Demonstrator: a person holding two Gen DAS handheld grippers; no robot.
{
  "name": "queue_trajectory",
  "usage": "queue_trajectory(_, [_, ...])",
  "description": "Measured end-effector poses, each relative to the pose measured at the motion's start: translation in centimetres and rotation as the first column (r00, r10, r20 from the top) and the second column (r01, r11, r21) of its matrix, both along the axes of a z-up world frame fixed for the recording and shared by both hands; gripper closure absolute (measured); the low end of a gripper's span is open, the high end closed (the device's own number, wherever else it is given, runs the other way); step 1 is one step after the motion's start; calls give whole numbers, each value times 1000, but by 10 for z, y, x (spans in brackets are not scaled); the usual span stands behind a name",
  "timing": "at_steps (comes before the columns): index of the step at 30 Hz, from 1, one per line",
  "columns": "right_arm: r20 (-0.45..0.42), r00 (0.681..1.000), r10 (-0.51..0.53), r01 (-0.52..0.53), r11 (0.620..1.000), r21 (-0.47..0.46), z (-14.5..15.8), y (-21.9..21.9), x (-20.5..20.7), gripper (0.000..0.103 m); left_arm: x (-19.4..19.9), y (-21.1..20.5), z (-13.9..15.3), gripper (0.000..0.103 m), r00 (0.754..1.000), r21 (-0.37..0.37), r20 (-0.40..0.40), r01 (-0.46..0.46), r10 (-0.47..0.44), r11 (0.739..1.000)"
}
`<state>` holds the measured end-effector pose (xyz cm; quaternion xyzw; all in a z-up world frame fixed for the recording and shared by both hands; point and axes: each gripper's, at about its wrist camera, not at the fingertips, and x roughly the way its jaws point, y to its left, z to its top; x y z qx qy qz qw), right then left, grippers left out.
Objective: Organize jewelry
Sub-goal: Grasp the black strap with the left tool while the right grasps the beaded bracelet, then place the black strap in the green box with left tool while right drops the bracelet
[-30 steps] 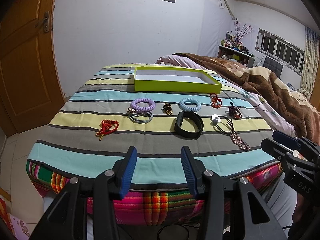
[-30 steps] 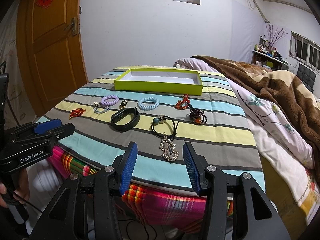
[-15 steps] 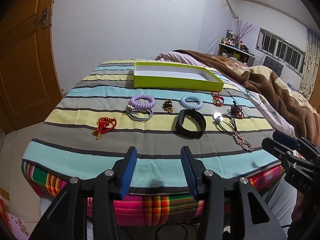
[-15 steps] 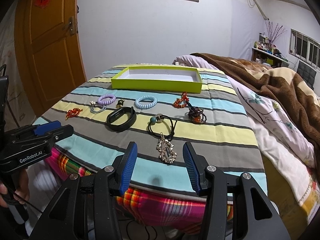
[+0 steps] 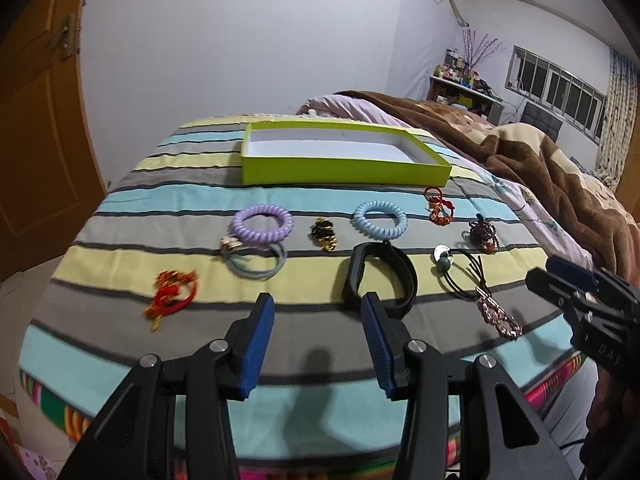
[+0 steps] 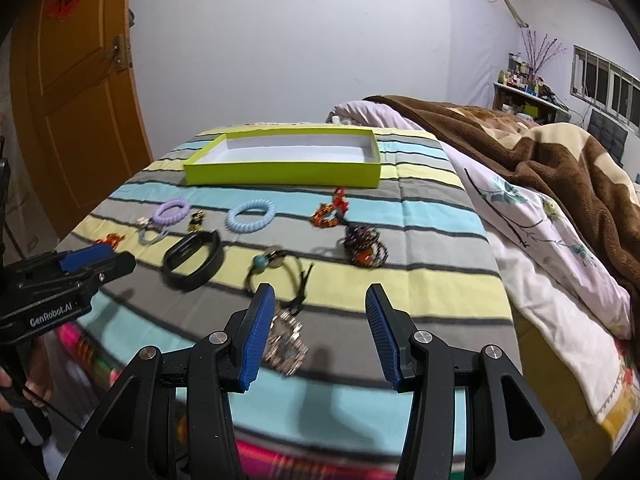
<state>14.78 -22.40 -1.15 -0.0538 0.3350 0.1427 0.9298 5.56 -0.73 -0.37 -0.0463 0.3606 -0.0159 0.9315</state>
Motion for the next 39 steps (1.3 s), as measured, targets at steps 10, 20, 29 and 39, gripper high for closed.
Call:
queue_trajectory(10, [-79,997,-4,3,1000,-14,-8,-8,59,55,36,-14,-13,74,997,1,-64,50,-50,999])
queue_trajectory(20, [-164,986,22,-25,1000,-14,-23,-5,99,56,52,-19,-19,88,992,-1,-93,90,-90,996])
queue_trajectory(29, [-173,985,24,-28,999,-24,-24,-5,102,80,55,-18,-19,90,993,6,-84,82,-82,997])
queue_trajectory(39, [-160,987,32,-28,999,25,-18,-8,87,84,47,-9,-10,90,996,-1,-62,57,-57,998])
